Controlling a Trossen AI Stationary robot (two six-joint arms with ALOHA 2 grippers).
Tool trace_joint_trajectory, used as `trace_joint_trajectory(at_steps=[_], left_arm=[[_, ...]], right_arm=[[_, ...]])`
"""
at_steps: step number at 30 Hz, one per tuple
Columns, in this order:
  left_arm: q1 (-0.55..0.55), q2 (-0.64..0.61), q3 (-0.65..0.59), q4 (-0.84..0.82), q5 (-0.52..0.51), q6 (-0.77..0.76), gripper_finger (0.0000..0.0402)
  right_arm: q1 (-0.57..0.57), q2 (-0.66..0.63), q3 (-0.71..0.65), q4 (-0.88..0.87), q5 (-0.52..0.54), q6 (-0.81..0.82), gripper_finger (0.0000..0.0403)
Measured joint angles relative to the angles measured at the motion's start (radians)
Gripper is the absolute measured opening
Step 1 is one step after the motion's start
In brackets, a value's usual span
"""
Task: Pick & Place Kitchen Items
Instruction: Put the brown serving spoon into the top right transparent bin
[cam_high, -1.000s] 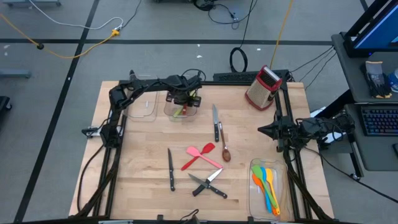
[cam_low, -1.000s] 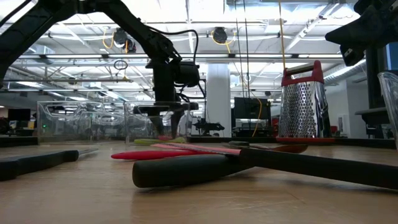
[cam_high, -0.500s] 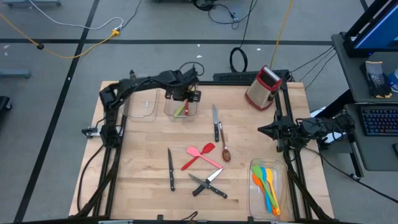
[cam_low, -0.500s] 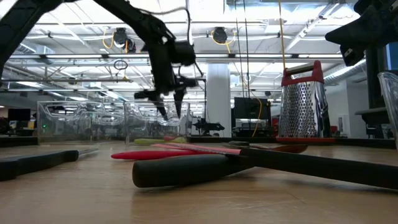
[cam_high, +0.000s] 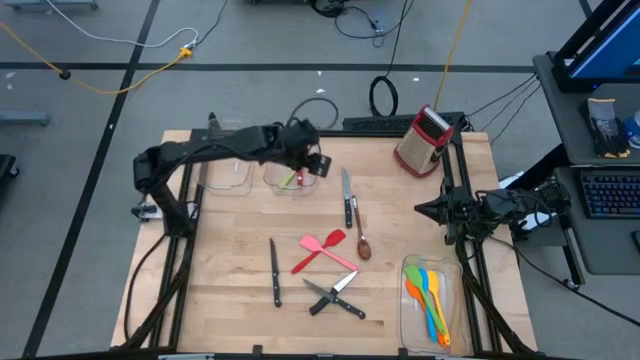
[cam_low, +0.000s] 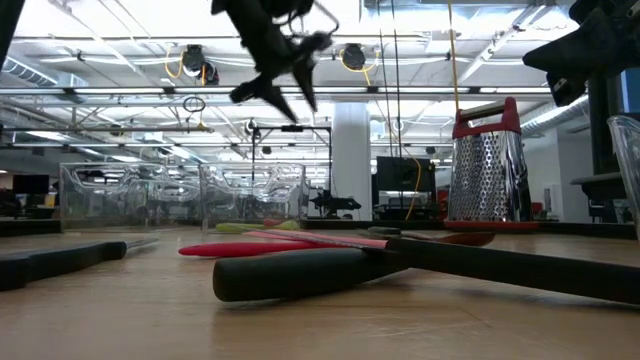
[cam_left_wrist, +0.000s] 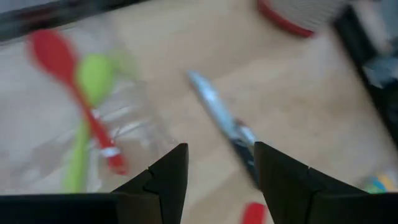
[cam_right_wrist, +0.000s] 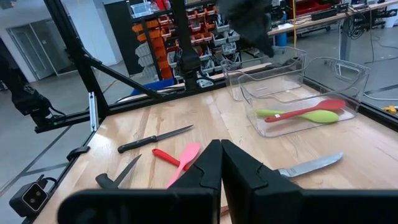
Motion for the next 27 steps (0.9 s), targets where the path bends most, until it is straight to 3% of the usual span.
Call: trace_joint_trajectory(at_steps=[9, 19, 27], left_arm=[[-0.209, -0.001, 0.000, 0.135, -0.037, -0.026, 0.0186], [-0.418, 0.000, 0.000, 0.164, -0.226, 0.031, 0.0186], [-0.500, 0.000, 0.000, 0.158, -0.323, 0.168, 0.0186]], right_arm=[[0.000, 0.000, 0.000, 0.045, -0.002, 0.019, 0.0000], [0.000, 0.000, 0.000, 0.056, -0.004, 0.069, 0.0000], [0.000, 0.055, 0.000, 0.192, -0.029, 0.108, 0.0000]])
